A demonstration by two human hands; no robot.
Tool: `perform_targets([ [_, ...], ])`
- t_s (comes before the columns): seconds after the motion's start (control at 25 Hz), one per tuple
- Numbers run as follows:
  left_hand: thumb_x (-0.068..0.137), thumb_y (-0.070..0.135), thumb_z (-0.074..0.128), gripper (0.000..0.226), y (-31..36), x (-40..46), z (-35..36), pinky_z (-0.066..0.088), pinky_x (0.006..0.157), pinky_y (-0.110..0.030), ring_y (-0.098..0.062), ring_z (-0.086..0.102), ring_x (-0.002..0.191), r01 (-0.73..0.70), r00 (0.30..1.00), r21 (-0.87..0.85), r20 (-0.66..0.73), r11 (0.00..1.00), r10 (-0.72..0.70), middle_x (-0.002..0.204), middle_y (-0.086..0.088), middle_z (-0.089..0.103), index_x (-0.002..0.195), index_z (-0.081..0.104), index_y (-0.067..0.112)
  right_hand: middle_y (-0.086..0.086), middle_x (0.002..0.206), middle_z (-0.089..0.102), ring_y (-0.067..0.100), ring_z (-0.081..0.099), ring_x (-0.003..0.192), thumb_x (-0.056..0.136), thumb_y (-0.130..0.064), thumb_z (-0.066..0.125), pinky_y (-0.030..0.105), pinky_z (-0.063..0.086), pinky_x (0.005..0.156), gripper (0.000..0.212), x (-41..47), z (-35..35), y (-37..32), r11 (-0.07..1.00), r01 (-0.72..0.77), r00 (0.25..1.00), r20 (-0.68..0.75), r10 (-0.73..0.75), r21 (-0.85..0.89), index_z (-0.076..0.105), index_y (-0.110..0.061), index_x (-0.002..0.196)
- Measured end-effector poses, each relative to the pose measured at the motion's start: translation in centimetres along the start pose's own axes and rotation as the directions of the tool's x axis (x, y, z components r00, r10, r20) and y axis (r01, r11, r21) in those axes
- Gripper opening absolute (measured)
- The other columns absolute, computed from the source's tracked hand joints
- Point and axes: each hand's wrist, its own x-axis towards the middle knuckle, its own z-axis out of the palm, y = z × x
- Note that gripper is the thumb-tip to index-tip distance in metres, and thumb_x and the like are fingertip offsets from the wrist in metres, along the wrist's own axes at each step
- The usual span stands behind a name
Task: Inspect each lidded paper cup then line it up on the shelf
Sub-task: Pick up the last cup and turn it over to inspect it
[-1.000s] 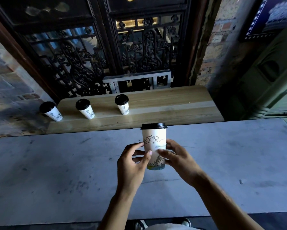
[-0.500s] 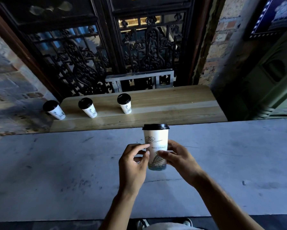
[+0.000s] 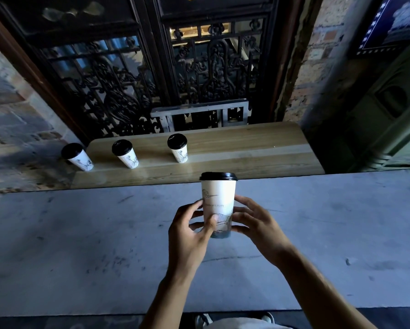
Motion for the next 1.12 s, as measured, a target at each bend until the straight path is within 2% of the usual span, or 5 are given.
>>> perform_targets([
  [0.28,0.088,0.011,0.074,0.037,0.5,0.0,0.0,0.06,0.072,-0.022,-0.002,0.071,0.09,-0.023,1.0,0.014,0.014,1.0,0.022,0.108,0.004,0.072,0.115,0.067,0.036,0.014,0.126,0.074,0.028,0.074,0.113,0.086,-0.011,0.074,0.036,0.059,0.092,0.06,0.2,-0.4,0.8,0.999,0.035,0.999,-0.042,-0.034,0.031,0.06,-0.02,0.143],
  [0.52,0.089,0.019,0.074,0.033,0.6,-0.5,0.3,0.055,0.071,-0.016,-0.002,0.072,0.093,0.033,0.998,0.014,0.044,0.999,-0.034,0.111,0.009,0.075,0.115,0.065,0.038,0.032,0.12,0.065,0.028,0.074,0.1,0.083,-0.014,0.078,0.034,0.061,0.086,0.044,-0.6,-0.3,0.2,0.999,0.029,0.999,-0.015,-0.028,0.04,0.072,-0.015,0.127],
  [0.68,0.086,0.02,0.078,0.035,1.0,-0.5,0.6,0.056,0.07,-0.016,0.001,0.072,0.093,0.077,0.994,-0.026,0.078,0.997,-0.075,0.111,0.015,0.074,0.117,0.066,0.029,0.026,0.123,0.072,0.038,0.072,0.115,0.078,-0.022,0.084,0.053,0.055,0.103,0.062,-0.6,-0.5,0.3,0.996,0.041,0.999,-0.025,-0.039,0.085,0.063,-0.018,0.136],
  [1.0,0.092,0.019,0.07,0.031,0.5,0.0,1.0,0.051,0.071,-0.008,0.007,0.066,0.087,0.059,0.997,0.089,0.044,0.994,-0.063,0.098,0.004,0.07,0.122,0.07,0.024,0.016,0.125,0.074,0.029,0.072,0.11,0.079,-0.003,0.075,0.035,0.057,0.089,0.063,-0.7,-1.0,0.1,0.992,0.042,0.999,-0.036,-0.038,0.121,0.063,-0.02,0.138],
  [1.12,0.092,0.021,0.069,0.03,0.6,0.1,1.6,0.053,0.074,-0.016,0.005,0.066,0.087,0.059,0.997,0.116,0.042,0.991,-0.064,0.096,0.007,0.069,0.121,0.071,0.026,0.017,0.129,0.071,0.027,0.073,0.111,0.077,0.0,0.074,0.031,0.059,0.087,0.065,-0.6,-1.4,0.1,0.995,0.046,0.998,-0.054,-0.042,0.087,0.063,-0.019,0.138],
])
